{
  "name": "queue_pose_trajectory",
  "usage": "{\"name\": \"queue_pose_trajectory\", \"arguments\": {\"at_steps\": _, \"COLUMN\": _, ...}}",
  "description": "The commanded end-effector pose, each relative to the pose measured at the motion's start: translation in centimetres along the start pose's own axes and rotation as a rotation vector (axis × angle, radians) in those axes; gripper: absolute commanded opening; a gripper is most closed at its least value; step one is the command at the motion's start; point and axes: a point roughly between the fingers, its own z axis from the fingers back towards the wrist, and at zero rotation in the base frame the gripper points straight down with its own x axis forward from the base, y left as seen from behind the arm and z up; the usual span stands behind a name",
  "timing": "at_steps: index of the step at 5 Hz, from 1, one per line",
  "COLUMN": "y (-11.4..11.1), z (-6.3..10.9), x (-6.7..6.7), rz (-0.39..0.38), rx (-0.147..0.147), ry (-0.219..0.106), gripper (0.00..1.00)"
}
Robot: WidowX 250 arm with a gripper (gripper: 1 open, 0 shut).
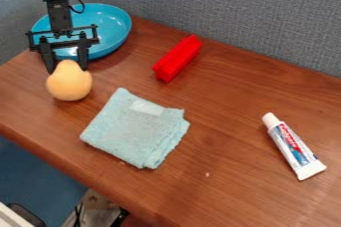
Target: Put the yellow ball on the blue plate
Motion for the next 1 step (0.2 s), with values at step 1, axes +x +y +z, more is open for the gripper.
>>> {"name": "queue_pose_trajectory", "arguments": {"at_steps": 1, "y": -2.32, "z": -0.54, "x": -0.76, "rz": -0.07, "rx": 0.0, "ry": 0.014, "gripper": 0.0}}
